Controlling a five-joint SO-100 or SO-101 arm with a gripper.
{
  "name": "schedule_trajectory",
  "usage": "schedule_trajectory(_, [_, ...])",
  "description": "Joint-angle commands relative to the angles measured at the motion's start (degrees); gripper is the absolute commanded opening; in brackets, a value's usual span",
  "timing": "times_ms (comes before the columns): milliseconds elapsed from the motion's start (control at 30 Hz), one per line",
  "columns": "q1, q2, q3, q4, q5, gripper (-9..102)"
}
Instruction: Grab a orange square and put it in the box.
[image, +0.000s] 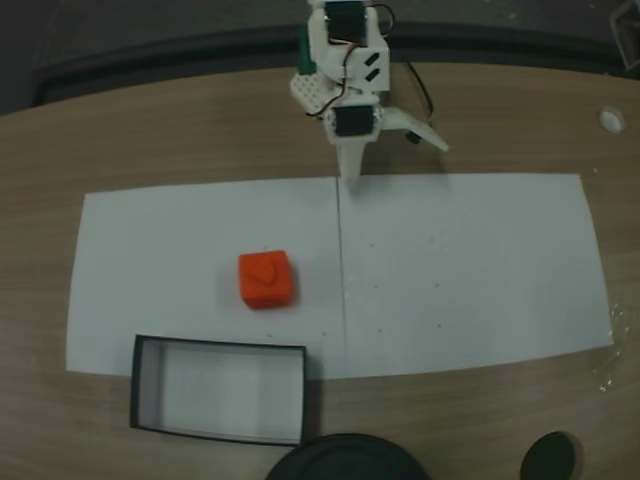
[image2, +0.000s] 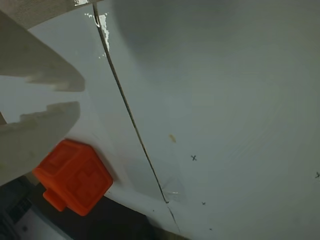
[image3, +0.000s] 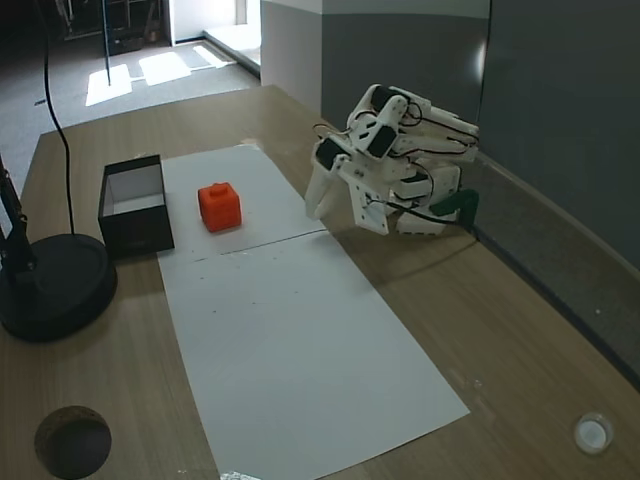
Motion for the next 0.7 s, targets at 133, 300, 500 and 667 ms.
schedule_trajectory(133, [8.35,1.41,-5.89,-15.12,0.44,20])
schedule_trajectory(300, [13.8,1.32,-13.45,-18.63,6.5,32])
schedule_trajectory(500, [14.33,-2.9,-20.21,-19.25,6.86,35])
schedule_trajectory(667, [12.48,-22.32,-25.75,-21.36,6.94,36])
